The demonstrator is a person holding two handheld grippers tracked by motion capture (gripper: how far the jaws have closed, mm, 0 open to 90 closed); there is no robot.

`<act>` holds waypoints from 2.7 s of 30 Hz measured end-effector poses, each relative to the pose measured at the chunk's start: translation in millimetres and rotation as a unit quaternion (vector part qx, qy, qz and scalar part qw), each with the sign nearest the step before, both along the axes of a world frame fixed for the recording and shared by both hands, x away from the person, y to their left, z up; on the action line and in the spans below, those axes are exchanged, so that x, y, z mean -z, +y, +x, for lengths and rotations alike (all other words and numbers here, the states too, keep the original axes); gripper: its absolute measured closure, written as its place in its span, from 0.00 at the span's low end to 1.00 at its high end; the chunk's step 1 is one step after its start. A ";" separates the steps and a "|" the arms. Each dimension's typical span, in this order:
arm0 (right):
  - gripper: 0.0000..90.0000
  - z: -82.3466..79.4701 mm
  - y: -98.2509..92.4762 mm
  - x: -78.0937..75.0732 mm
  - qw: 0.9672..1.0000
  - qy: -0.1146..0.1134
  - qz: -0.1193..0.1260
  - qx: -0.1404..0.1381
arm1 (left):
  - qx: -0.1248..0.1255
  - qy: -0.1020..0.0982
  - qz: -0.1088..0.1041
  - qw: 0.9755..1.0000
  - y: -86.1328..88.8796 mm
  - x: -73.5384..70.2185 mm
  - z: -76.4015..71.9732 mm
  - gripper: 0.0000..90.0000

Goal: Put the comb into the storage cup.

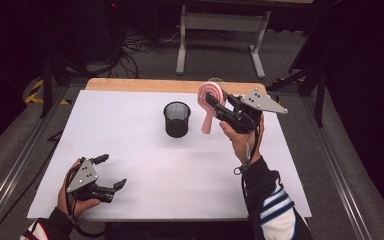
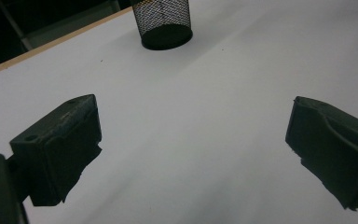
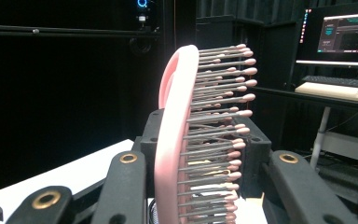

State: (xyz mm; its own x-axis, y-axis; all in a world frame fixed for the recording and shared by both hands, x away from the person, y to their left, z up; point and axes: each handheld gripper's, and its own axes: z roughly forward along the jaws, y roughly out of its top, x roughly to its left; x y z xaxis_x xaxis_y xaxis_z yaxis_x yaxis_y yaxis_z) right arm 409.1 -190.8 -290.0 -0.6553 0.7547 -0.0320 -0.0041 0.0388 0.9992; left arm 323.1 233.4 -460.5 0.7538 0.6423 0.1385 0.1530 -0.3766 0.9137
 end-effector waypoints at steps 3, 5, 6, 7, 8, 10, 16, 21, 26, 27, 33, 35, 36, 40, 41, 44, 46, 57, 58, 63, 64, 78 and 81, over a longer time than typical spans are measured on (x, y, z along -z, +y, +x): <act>0.70 1.3 1.0 -2.8 1.000 -0.004 -0.001 0.001 | 0.001 0.000 -0.001 1.000 -0.1 0.1 0.1 0.05; 0.70 2.6 1.9 -4.1 1.000 -0.005 -0.001 0.001 | 0.002 0.001 -0.001 1.000 -0.3 0.1 -0.1 0.05; 0.70 3.3 2.3 -4.3 1.000 -0.006 -0.001 0.002 | 0.001 0.001 0.000 1.000 -0.2 0.1 0.0 0.05; 0.70 4.5 3.1 -4.9 1.000 -0.006 -0.002 0.002 | 0.000 0.001 0.001 1.000 -0.3 0.1 0.1 0.05; 0.70 5.6 3.6 -5.1 1.000 -0.006 -0.002 0.002 | 0.001 0.001 0.001 1.000 -0.3 0.2 0.0 0.05; 0.70 7.0 4.8 -5.7 1.000 -0.006 0.001 0.002 | 0.001 0.001 -0.001 1.000 -0.2 0.0 -0.1 0.05; 0.70 12.6 11.1 -10.0 1.000 -0.010 -0.001 0.001 | 0.004 0.001 -0.004 1.000 0.7 0.1 0.1 0.05; 0.70 17.1 17.2 -14.6 1.000 -0.013 0.001 -0.003 | 0.005 0.002 -0.006 1.000 0.9 0.2 0.0 0.05; 0.70 20.7 23.4 -20.0 1.000 -0.016 0.003 -0.008 | 0.007 0.003 -0.004 1.000 0.5 0.1 -0.1 0.05; 0.70 20.8 24.4 -21.1 1.000 -0.017 0.002 -0.008 | 0.006 0.002 -0.002 1.000 0.4 0.2 -0.1 0.05; 0.70 22.8 30.7 -24.9 1.000 -0.024 0.001 -0.011 | 0.005 0.002 -0.005 1.000 0.6 0.3 0.0 0.05; 0.70 24.1 31.4 -24.7 1.000 -0.024 0.001 -0.012 | 0.005 0.003 -0.004 1.000 0.6 0.1 -0.2 0.05; 0.70 24.8 32.1 -24.7 1.000 -0.022 0.003 -0.010 | 0.006 0.003 -0.003 1.000 0.7 0.0 -0.2 0.05; 0.70 27.6 34.2 -24.4 1.000 -0.023 0.007 -0.010 | 0.006 0.002 -0.007 1.000 0.7 0.5 0.1 0.05; 0.70 28.8 35.2 -24.1 1.000 -0.023 0.006 -0.010 | 0.006 0.003 -0.007 1.000 0.7 0.5 0.1 0.05; 0.70 31.7 38.0 -23.6 1.000 -0.022 0.011 -0.009 | 0.005 0.002 -0.007 1.000 0.8 0.3 0.0 0.05; 0.70 33.3 39.2 -23.5 1.000 -0.022 0.013 -0.010 | 0.005 0.002 -0.006 1.000 0.7 0.3 0.0 0.05; 0.70 42.8 48.3 -21.2 0.999 -0.020 0.025 -0.010 | 0.007 0.000 -0.004 1.000 0.9 -1.2 -0.6 0.05; 0.70 43.1 48.8 -20.9 0.999 -0.021 0.027 -0.010 | 0.007 0.000 -0.006 1.000 1.4 -1.7 -0.7 0.05; 0.70 46.6 56.6 -17.8 0.999 -0.019 0.028 -0.010 | 0.006 -0.002 -0.009 1.000 2.4 -2.3 -1.1 0.05; 0.70 47.7 58.9 -16.5 0.999 -0.020 0.024 -0.012 | 0.006 -0.003 -0.008 1.000 2.2 -2.4 -1.4 0.05; 0.70 56.1 70.7 -6.1 0.999 -0.011 0.038 -0.016 | 0.011 0.000 -0.010 1.000 1.2 -2.6 -2.8 0.05; 0.70 61.0 72.8 2.2 0.999 -0.004 0.046 -0.010 | 0.012 -0.002 -0.007 1.000 0.8 -2.9 -3.0 0.05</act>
